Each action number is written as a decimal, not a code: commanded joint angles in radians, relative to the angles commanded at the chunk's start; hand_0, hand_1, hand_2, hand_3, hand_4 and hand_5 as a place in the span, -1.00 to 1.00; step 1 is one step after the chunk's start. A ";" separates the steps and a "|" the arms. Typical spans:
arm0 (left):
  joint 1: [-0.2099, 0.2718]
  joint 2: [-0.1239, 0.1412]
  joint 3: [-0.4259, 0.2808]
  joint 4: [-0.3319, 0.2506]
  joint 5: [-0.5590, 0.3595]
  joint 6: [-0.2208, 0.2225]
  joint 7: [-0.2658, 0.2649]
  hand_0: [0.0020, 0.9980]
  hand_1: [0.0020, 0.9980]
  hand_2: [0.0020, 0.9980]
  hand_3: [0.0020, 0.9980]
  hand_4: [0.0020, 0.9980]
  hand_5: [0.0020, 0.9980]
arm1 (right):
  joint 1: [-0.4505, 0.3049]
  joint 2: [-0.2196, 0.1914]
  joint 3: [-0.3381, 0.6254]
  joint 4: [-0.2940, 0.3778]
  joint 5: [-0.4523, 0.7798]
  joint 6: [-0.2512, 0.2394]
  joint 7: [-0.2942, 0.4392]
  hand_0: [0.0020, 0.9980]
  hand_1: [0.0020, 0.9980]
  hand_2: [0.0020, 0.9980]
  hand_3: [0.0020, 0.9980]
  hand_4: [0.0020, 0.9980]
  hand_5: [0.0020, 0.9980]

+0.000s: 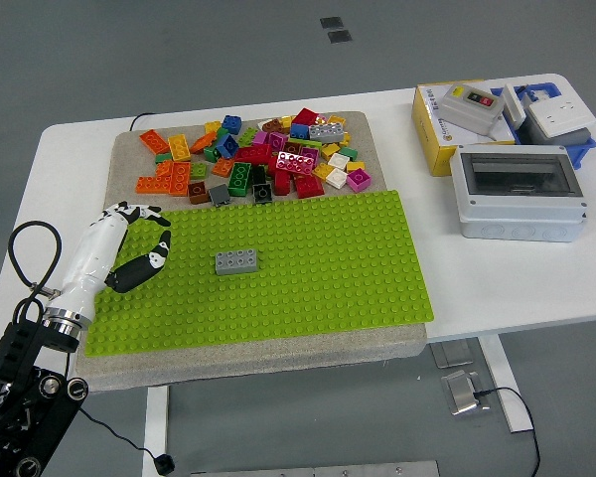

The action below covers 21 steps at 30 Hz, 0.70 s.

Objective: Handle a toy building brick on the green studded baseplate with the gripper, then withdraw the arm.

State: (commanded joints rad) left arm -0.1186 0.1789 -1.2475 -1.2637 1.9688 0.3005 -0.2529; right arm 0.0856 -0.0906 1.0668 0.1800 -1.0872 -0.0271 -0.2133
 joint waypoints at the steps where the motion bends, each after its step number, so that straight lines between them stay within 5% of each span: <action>1: 0.000 -0.001 0.004 0.000 -0.003 -0.001 -0.001 0.91 0.68 0.52 0.16 0.08 -0.23 | -0.001 0.000 -0.001 0.000 0.000 0.001 -0.002 0.28 0.28 0.34 0.13 -0.20 0.45; 12: 0.002 0.003 0.060 0.010 -0.036 -0.006 -0.002 0.91 0.69 0.52 0.17 0.09 -0.22 | -0.010 0.004 -0.008 0.000 -0.003 0.002 -0.008 0.28 0.28 0.34 0.12 -0.20 0.45; 21: 0.006 0.005 0.026 0.045 -0.052 -0.008 -0.027 0.89 0.65 0.51 0.23 0.09 -0.21 | -0.016 0.013 -0.003 0.000 -0.004 0.000 -0.009 0.28 0.28 0.34 0.12 -0.20 0.46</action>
State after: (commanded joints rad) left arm -0.1127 0.1840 -1.2216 -1.2185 1.9166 0.2922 -0.2799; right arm 0.0691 -0.0781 1.0638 0.1800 -1.0911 -0.0272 -0.2219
